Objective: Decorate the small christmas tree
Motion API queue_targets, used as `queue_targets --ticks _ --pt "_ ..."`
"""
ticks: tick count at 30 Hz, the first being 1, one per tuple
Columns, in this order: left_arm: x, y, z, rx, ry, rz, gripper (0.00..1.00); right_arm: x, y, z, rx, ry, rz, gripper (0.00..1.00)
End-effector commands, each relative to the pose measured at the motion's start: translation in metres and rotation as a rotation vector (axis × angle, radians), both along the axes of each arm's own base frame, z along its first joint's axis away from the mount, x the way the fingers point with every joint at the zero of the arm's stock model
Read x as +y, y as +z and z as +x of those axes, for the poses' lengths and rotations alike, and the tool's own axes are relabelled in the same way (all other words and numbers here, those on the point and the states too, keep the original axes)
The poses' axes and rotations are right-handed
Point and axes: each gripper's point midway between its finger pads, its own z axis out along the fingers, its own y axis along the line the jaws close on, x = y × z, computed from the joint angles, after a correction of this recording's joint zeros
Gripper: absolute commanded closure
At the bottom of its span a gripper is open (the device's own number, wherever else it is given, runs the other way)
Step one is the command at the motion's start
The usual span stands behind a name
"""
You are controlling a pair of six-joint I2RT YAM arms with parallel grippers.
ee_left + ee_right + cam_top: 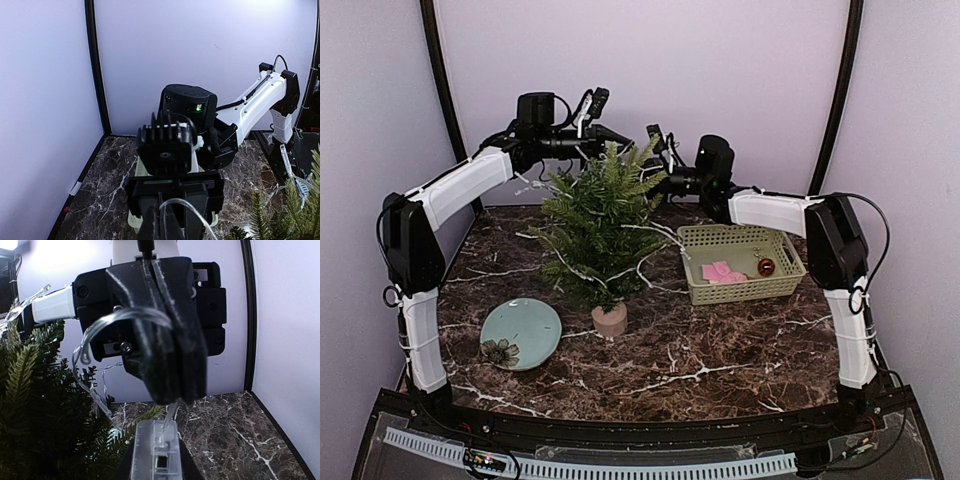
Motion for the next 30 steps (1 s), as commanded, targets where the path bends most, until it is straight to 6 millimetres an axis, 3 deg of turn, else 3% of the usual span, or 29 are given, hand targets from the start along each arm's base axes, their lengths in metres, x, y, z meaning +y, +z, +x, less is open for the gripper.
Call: queue_targets --ticks 1,3,7,8,10,14,19,24,30 --pt "0.005 0.016 0.001 -0.047 0.040 -0.014 0.99 -0.004 0.021 -0.009 -0.040 -0.015 0.019 0.89" --pt "0.009 0.020 0.006 -0.054 0.074 -0.016 0.95 -0.007 0.022 -0.007 -0.040 -0.030 0.018 0.90" --pt "0.019 0.027 0.016 -0.056 0.147 -0.027 0.72 -0.015 0.022 -0.003 -0.027 -0.061 0.020 0.92" --pt "0.022 0.029 0.016 -0.058 0.157 -0.031 0.60 -0.017 0.024 -0.004 -0.029 -0.066 0.022 0.92" --pt "0.028 0.034 0.019 -0.062 0.192 -0.045 0.49 -0.021 0.024 -0.003 -0.021 -0.082 0.017 0.91" --pt "0.050 0.049 0.024 -0.081 0.280 -0.093 0.33 -0.032 0.022 -0.001 -0.003 -0.127 0.001 0.90" --pt "0.090 0.070 0.039 -0.122 0.507 -0.139 0.23 -0.046 0.015 -0.002 0.009 -0.224 -0.069 0.88" --pt "0.125 0.067 0.057 -0.091 0.743 -0.107 0.22 -0.065 -0.006 0.001 0.061 -0.348 -0.178 0.87" --pt "0.145 0.062 0.041 -0.078 0.822 -0.110 0.21 -0.087 -0.044 -0.002 0.151 -0.463 -0.314 0.86"
